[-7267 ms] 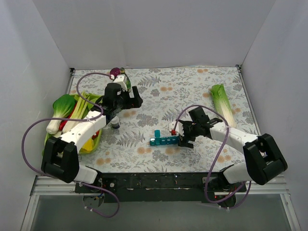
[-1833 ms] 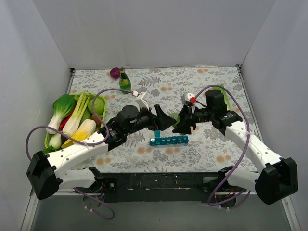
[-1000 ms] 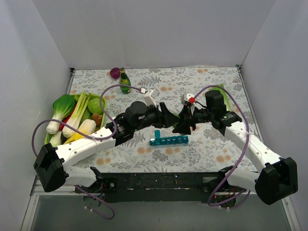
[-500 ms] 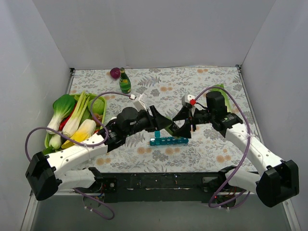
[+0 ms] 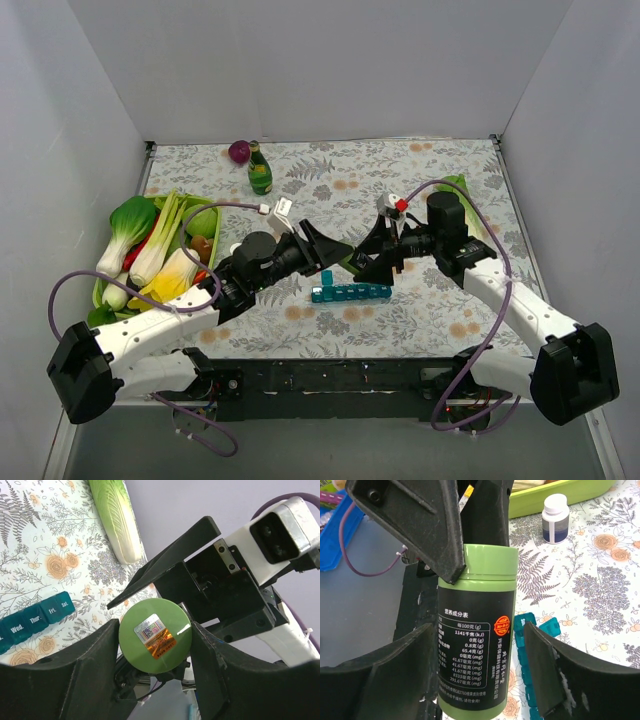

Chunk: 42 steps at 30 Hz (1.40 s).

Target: Sort the pills into containers

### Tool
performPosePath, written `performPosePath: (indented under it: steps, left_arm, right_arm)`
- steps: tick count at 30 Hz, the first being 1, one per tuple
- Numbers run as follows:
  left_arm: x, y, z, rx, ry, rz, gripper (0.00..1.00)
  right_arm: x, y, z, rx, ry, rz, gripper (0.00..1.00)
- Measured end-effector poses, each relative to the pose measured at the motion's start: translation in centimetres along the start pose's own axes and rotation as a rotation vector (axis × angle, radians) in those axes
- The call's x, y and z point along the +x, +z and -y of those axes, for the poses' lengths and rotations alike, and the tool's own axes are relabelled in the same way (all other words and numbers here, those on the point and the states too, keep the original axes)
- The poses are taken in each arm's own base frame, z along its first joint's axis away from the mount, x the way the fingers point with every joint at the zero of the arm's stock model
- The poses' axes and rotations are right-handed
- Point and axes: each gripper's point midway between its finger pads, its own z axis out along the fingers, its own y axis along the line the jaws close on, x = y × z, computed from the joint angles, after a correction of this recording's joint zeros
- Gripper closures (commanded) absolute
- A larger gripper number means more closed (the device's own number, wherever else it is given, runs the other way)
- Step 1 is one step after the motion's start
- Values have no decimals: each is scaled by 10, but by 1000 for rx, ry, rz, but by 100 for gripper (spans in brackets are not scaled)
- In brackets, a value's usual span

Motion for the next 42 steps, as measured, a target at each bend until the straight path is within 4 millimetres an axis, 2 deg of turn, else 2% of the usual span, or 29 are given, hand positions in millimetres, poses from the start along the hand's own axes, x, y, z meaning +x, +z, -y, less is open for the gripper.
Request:
performPosePath:
  steps: [3, 12, 15, 20, 28, 32, 33, 35, 36, 39, 42]
  left_arm:
    - [0, 0, -1, 4, -23, 10, 100]
    - [-6, 4, 8, 48, -59, 40, 100]
    - [-5, 8, 5, 43, -62, 37, 100]
    - [-2, 11, 1, 31, -63, 30, 100]
    - [-2, 11, 0, 27, -59, 29, 100]
    - [-2, 11, -2, 20, -56, 27, 100]
    - [-2, 11, -2, 19, -56, 27, 100]
    - [-1, 11, -3, 16, -55, 26, 100]
    - [-1, 11, -4, 15, -54, 26, 100]
    - [-1, 12, -4, 13, -52, 25, 100]
    - [0, 12, -4, 13, -50, 22, 98]
  right_arm:
    - [1, 2, 2, -5, 42, 10, 29]
    - [-6, 4, 5, -4, 57, 31, 29]
    - [-5, 5, 7, -1, 66, 31, 30]
    - [-4, 5, 8, 3, 74, 30, 37]
    - [-2, 7, 10, 5, 87, 24, 39]
    - [1, 8, 10, 0, 93, 17, 50]
    - [1, 9, 10, -1, 94, 16, 58]
    - [2, 9, 10, -2, 94, 14, 64]
    - [3, 9, 10, -3, 95, 13, 73]
    - [3, 10, 10, -6, 94, 12, 85]
    - [4, 10, 10, -9, 92, 9, 89]
